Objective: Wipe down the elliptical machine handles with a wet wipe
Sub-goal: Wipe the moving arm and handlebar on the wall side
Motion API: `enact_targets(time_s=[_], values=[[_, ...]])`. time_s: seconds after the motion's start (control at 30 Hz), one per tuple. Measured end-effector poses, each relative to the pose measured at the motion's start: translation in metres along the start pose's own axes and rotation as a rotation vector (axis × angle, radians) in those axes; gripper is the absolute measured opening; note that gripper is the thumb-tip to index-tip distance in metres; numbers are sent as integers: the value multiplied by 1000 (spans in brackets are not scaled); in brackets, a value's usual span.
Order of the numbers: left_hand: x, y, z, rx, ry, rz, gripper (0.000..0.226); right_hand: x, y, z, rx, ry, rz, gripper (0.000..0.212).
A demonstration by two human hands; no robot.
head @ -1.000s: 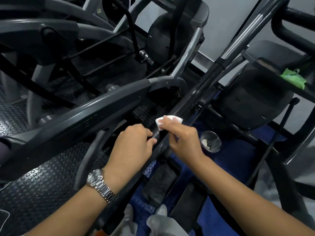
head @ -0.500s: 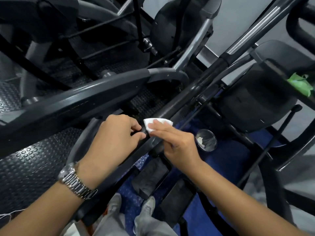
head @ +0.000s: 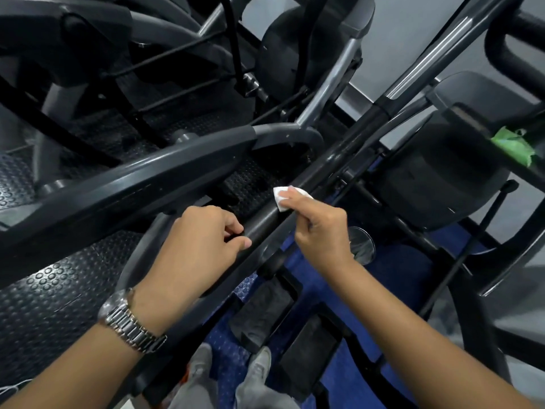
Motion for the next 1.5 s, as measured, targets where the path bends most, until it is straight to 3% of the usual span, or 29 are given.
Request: enact_targets(time_s=[0.2, 0.33, 0.53, 0.7, 0.83, 1.0, 1.17, 1.33, 1.5], values=[[2, 2, 0, 19, -21, 20, 18, -29, -24, 5, -56, -36, -126, 41], [3, 2, 1, 24, -60, 21, 18, 4, 7, -2, -7, 28, 51, 44], [20, 16, 2, 13, -52, 94, 16, -10, -11, 1, -55, -30, -57, 41], [48, 42, 19, 88, -69, 174, 29, 17, 8, 0, -36, 13, 99, 41], [49, 52, 22, 137, -44, 201, 24, -6, -7, -2, -23, -18, -16, 35], [46, 47, 24, 117, -22, 189, 31, 20, 19, -6, -29, 56, 150, 42], [44, 45, 20, 75, -2, 198, 22, -10, -13, 1, -39, 19, 4, 34], [44, 44, 20, 41, -11, 188, 29, 1, 34, -20, 101, 216, 382, 35], [45, 45, 21, 62, -18, 200, 17, -30, 7, 5, 288, 193, 459, 46]])
Point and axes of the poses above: each hand's wrist, its own x-axis towards the middle knuckle, its own z-axis out of the palm, y = z × x, the point moved 10 cm from there along x, towards the middle knuckle, and after that the axes turned 9 degrees about z, right-handed, at the moved point
